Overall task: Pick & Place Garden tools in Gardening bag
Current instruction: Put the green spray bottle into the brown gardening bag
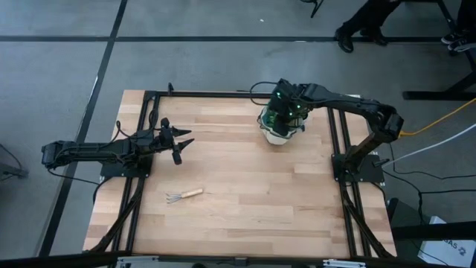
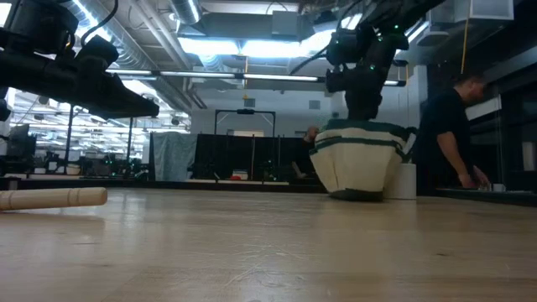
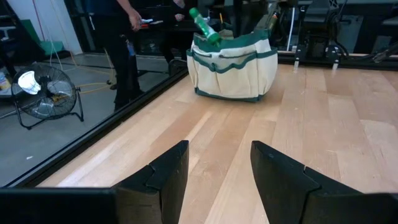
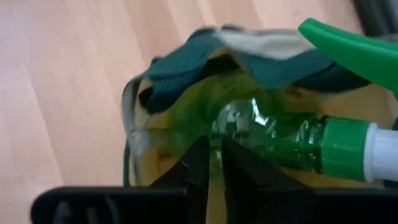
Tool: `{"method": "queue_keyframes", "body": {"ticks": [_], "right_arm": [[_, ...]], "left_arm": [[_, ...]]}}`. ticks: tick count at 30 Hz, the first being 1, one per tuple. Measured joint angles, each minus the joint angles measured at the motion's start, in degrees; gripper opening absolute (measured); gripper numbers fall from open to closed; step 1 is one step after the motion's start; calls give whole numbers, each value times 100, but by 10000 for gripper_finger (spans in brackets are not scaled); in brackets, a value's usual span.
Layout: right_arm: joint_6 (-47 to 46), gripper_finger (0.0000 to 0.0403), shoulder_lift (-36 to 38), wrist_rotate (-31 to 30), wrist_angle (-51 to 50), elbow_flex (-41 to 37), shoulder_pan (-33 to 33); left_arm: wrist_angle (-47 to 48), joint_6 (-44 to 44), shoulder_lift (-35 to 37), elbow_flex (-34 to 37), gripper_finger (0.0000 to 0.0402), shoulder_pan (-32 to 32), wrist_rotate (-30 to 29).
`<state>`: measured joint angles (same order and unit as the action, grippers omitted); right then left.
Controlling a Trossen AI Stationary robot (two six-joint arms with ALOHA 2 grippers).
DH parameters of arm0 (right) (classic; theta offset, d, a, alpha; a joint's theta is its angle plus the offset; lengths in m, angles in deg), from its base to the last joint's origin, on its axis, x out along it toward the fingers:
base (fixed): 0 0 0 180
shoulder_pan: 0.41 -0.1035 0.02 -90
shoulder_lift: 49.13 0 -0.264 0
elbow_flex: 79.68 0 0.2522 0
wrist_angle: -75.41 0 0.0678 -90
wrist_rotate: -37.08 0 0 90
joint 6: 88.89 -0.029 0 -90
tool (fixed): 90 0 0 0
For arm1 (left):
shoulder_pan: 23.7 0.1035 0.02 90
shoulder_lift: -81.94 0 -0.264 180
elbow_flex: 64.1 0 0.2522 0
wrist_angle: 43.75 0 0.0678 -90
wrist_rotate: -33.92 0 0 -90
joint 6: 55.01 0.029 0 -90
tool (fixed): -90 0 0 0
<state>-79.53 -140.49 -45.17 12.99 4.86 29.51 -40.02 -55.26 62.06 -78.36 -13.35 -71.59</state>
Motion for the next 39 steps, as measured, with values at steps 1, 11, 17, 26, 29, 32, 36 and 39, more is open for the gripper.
{"method": "queue_keyframes", "body": {"ticks": [1,11,17,26,29,32,36,39], "right_arm": [[0,47,0,0,-48,-5,-3],[-15,47,-2,-24,-1325,1265,-1],[-110,47,-2,-24,-1494,1930,2],[-300,47,0,-22,-951,1336,-1],[-532,47,-2,-20,-627,893,-2],[-680,47,-2,-17,-153,417,-1],[-761,47,0,21,250,-132,-3],[-761,47,2,34,251,-300,-4]], "left_arm": [[0,0,1,0,169,0,0],[0,0,0,-1,169,-2,0],[-2,0,0,-1,169,0,0],[0,0,1,-1,169,-1,0],[0,0,2,-2,169,0,0],[-1,0,2,-1,169,-1,0],[0,0,2,-1,169,0,0],[0,0,2,-1,169,0,0]]}}
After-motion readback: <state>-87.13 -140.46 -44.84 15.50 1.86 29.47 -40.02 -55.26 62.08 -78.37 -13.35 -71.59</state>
